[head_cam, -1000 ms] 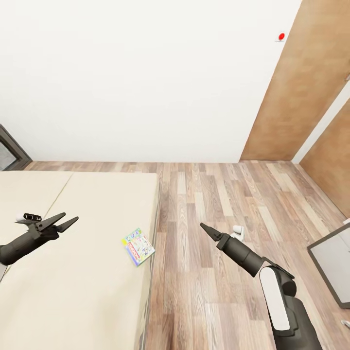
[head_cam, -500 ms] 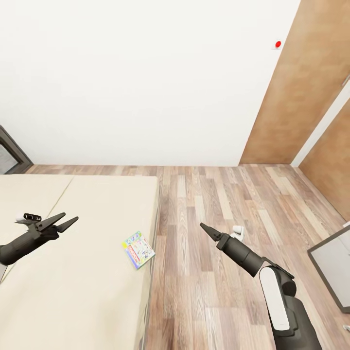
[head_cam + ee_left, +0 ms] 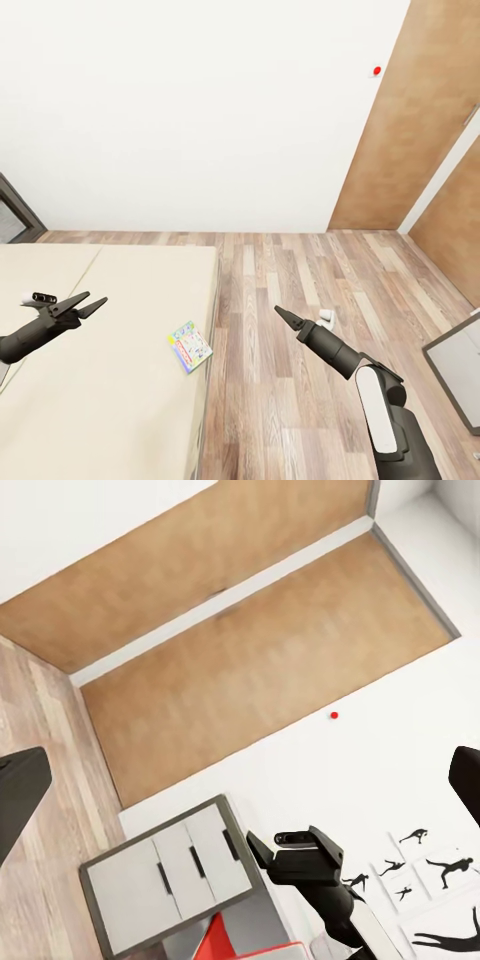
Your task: Put all the toys in the child's room - the three board games (two on the bed and one on the table), the two jigsaw puzzles on the table, and the tennis ball on the table - inside the toy box on the table in the child's room.
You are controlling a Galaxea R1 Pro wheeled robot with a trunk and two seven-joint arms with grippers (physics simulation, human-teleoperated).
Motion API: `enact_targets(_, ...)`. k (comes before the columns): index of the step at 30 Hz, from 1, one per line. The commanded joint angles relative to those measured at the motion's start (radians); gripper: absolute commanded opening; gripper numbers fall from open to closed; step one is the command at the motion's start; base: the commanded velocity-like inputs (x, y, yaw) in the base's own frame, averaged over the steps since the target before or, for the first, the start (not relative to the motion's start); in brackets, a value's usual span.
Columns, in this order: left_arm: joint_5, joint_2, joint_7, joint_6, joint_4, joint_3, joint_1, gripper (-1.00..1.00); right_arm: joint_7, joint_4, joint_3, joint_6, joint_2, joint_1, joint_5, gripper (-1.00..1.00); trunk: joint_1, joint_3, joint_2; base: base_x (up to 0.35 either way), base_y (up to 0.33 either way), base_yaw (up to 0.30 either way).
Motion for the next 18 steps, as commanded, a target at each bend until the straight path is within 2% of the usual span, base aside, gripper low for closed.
enact_targets(1,-0.001,0.0,-0.004,0.011,0.0,0.0,-0.001,1.0,0.002,0.0,-0.002,0.007,0.001,-0.001,-0.003,1.0,0.001,0.0,-0.002,0.0,0.0,0.0)
enact_targets(18,0.0,0.0,-0.004,0.01,0.0,0.0,-0.001,1.0,0.001,0.0,-0.001,0.007,0.001,-0.001,-0.003,1.0,0.001,0.028,-0.002,0.0,0.0,0.0)
